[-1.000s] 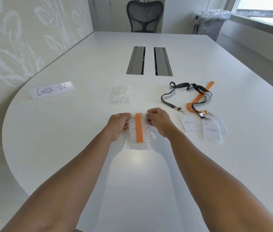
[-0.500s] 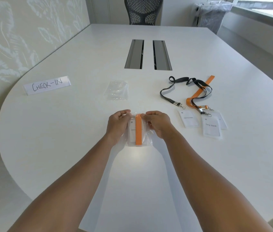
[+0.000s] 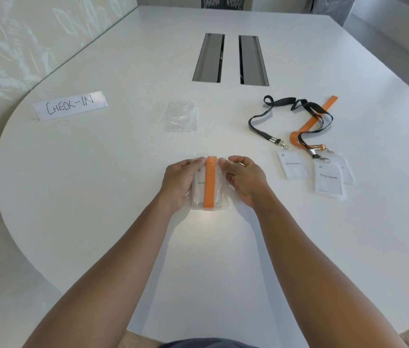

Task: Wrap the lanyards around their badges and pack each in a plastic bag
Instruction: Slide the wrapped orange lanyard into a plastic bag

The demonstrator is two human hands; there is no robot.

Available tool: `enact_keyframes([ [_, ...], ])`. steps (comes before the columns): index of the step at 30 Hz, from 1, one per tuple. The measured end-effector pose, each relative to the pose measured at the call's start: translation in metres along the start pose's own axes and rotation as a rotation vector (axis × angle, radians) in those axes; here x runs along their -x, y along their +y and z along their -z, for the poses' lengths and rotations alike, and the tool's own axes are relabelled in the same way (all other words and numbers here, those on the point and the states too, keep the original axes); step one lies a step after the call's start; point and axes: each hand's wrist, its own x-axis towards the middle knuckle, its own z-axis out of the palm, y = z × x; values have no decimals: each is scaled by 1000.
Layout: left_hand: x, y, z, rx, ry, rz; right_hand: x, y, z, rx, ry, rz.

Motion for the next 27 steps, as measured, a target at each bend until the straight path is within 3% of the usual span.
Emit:
enact_keyframes([
  [4,2,3,1,35,0,28,0,-3,-1,86,-22,0],
  [14,0,13,-1,93,80,96,-7,-4,-14,182,126,-3],
  [21,-3,22,20,139,43,139,-12,-12,-40,250,55,17],
  [27,-4,37,64,151,118,115,-17,-7,-94,303,-29,26],
])
